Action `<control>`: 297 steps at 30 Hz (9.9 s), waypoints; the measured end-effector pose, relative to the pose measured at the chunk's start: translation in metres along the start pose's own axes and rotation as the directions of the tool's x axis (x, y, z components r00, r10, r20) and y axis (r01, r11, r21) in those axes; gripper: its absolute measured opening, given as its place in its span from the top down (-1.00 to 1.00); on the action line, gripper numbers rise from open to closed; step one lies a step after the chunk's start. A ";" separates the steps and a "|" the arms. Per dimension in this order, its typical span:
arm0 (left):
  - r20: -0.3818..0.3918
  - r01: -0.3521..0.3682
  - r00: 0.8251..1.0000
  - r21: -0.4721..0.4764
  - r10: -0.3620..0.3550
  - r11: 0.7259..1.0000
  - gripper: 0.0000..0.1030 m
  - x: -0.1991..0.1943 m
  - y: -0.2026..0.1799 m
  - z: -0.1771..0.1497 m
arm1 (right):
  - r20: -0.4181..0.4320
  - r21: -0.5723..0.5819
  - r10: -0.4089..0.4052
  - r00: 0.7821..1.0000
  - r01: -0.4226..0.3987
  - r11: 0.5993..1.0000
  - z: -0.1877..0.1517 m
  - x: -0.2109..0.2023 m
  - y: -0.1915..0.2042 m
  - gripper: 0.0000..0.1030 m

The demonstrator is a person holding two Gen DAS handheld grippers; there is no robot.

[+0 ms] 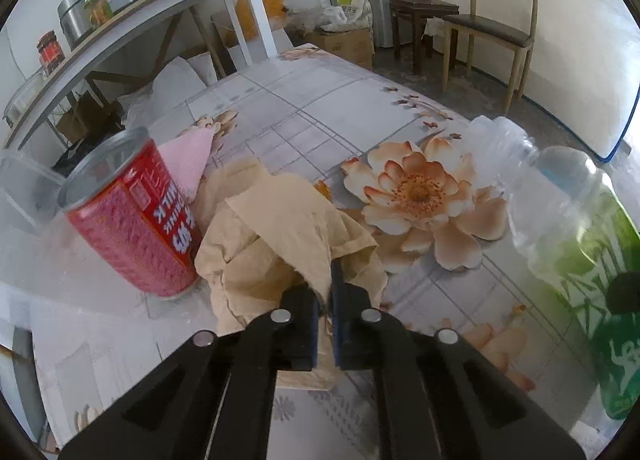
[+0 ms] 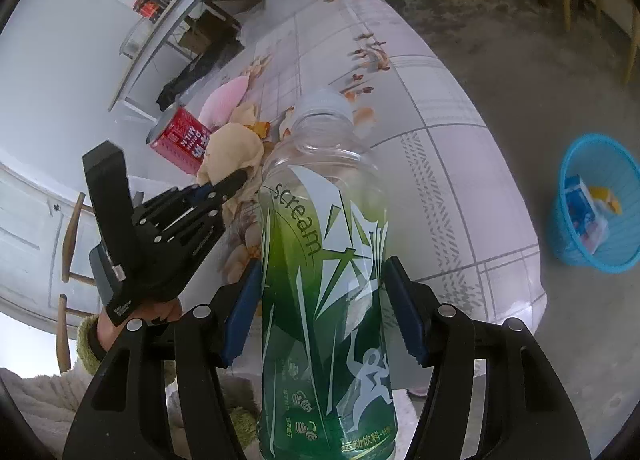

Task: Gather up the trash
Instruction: 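Grasp the tan crumpled paper towel with the left gripper while the right gripper holds the bottle, then lift the tan paper with the left gripper while the right gripper holds the bottle, then carry the paper and bottle in both grippers over the blue wastebasket, then open both grippers to drop the paper and bottle into the basket, then move both grippers back toward the red can on the table, then grasp the red can with the right gripper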

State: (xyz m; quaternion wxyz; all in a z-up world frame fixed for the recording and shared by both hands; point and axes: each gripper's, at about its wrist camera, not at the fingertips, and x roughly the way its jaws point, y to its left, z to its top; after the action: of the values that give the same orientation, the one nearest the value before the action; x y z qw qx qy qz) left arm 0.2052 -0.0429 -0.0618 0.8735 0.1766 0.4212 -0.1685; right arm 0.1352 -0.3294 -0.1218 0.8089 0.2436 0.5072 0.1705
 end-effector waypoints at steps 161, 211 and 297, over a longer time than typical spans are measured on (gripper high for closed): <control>-0.589 0.569 0.627 -0.102 -0.511 0.816 0.20 0.190 -0.383 0.155 | 0.268 0.706 -0.214 0.939 -0.041 0.707 -0.055 -0.110 -0.330 -0.13; 0.189 0.425 0.881 0.088 -0.434 0.901 -0.34 -0.123 -0.055 0.006 | 0.313 0.285 -0.183 0.932 0.091 0.954 -0.036 -0.131 -0.167 -0.44; 0.088 0.105 0.992 -0.143 -0.093 0.984 0.80 -0.040 0.026 -0.052 | -0.122 -0.316 0.179 0.976 -0.209 0.925 0.141 0.107 0.168 -0.27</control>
State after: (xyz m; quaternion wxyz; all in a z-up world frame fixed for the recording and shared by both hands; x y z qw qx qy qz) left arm 0.1580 0.0091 -0.0560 0.8910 0.0835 0.4052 -0.1873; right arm 0.3029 -0.1661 -0.0533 0.7932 0.1470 0.4817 0.3424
